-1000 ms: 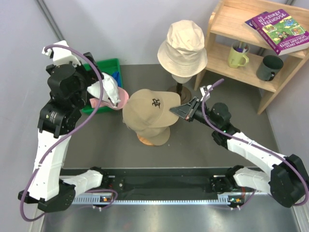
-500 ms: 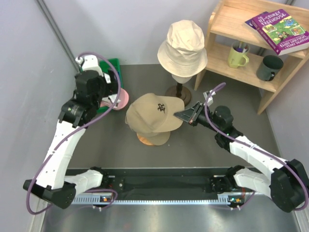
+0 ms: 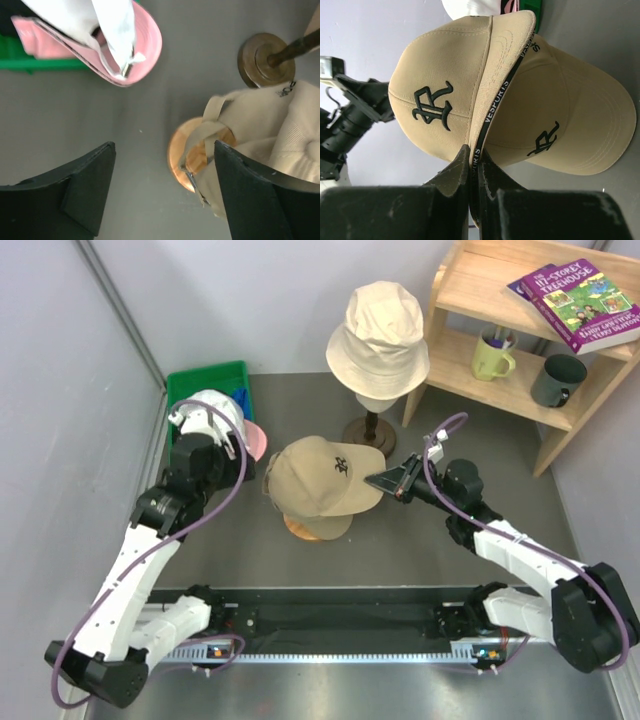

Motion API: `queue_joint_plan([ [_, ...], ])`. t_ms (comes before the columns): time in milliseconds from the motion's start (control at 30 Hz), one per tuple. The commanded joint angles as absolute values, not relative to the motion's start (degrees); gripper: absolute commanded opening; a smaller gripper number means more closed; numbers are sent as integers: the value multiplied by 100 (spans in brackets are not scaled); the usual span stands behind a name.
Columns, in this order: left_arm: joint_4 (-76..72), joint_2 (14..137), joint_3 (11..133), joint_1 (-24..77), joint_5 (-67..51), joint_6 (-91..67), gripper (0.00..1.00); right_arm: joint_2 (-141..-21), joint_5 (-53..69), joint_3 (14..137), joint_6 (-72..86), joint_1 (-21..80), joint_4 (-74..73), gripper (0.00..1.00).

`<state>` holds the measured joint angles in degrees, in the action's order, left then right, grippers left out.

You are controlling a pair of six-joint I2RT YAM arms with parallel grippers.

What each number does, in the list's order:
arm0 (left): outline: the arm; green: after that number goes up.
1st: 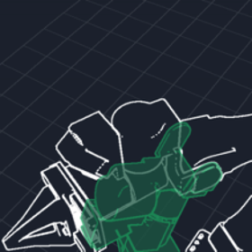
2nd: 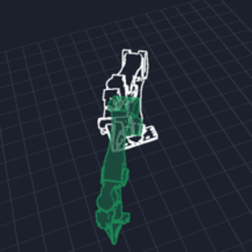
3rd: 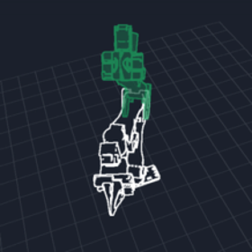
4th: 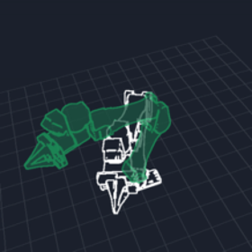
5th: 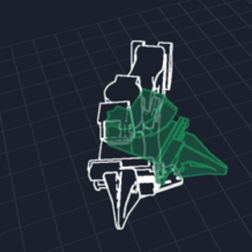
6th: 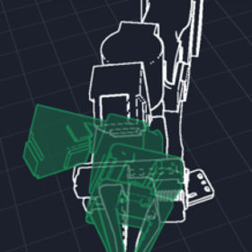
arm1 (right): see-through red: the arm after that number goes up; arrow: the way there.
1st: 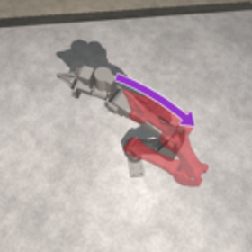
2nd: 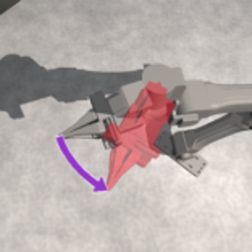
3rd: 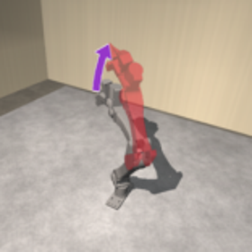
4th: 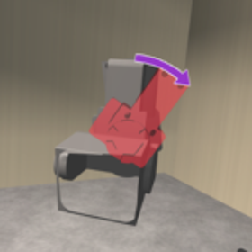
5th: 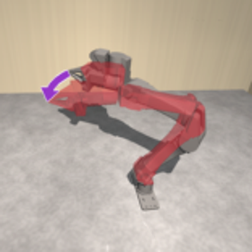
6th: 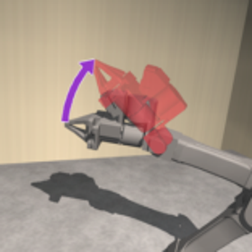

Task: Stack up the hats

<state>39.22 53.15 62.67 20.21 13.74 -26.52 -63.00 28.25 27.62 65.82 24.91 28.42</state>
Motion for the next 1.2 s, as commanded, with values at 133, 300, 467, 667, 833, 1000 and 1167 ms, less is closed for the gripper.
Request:
queue_joint_plan([
  [133,3411,5115,5344,2030,792,-3225,78,-6469,2575,2602,6398,2312,2567,0],
  [300,2822,5142,4843,2030,712,-3357,78,-6521,2575,2566,6302,2294,2417,0],
  [467,2470,5115,4544,2030,852,-3463,79,-6521,2558,2540,6284,2285,2408,0],
  [667,1847,5115,4289,2030,932,-3384,79,-6618,2584,2523,6205,2276,2373,0],
  [833,1267,5439,4157,2030,984,-3322,77,-6653,2549,2496,6152,2259,2233,0],
  [1000,818,5835,4113,2030,1134,-3357,74,-6732,2514,2496,6152,2241,2092,0],
  [1167,738,6117,4052,2021,1265,-3392,51,-6951,2505,2575,6109,2241,1926,0],
])
